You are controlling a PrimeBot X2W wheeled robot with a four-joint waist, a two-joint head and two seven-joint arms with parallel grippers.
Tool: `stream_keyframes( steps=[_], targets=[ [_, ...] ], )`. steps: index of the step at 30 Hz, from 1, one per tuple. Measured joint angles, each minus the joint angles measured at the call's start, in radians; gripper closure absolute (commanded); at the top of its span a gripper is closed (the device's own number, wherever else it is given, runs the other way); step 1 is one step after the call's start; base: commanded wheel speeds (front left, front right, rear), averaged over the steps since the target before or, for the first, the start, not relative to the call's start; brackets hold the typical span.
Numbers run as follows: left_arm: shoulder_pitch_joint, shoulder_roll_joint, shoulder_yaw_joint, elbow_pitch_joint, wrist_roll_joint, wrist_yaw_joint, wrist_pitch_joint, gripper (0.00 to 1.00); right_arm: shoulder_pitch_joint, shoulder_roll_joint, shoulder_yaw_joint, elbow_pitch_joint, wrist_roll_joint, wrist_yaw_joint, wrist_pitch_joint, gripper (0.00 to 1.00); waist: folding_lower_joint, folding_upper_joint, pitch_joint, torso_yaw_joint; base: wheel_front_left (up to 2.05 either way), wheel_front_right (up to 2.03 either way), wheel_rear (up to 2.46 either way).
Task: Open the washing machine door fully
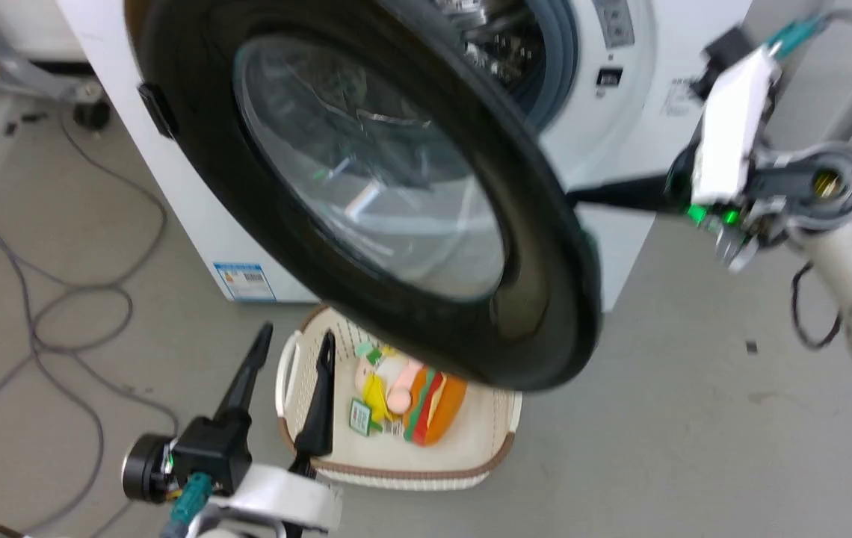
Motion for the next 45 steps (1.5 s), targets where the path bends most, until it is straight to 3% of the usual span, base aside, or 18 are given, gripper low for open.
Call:
stream_keyframes(
  steps=[13,25,33,34,45],
  targets=[
    [0.103,0.0,0.024,0.027,0.019,-0.015,0.0,0.0,0.185,0.043,0.038,-0.155,0.055,0.0,-0.001,1.0,-0.0001,0.0,-0.112,0.027,0.0,0.0,0.0],
    [0.111,0.0,0.029,0.036,0.025,-0.024,0.0,0.0,0.264,0.075,0.069,-0.314,0.094,0.0,-0.047,1.0,0.0,0.0,-0.106,0.044,0.0,0.0,0.0],
    [0.111,0.0,0.033,0.039,0.025,-0.023,0.0,0.0,0.342,0.078,0.062,-0.465,0.102,0.0,-0.136,1.0,0.0,0.0,-0.099,0.034,0.0,0.0,0.0],
    [0.111,0.0,0.034,0.04,0.024,-0.022,0.0,0.0,0.436,0.067,-0.016,-0.543,0.1,0.0,-0.3,0.0,0.0,0.0,-0.096,0.032,0.0,0.0,0.0],
    [0.111,0.0,0.044,0.045,0.016,-0.018,0.0,0.0,0.784,0.022,-0.244,-0.714,-0.045,0.0,-0.818,0.0,0.0,0.0,-0.106,0.026,0.0,0.0,0.0]
  ],
)
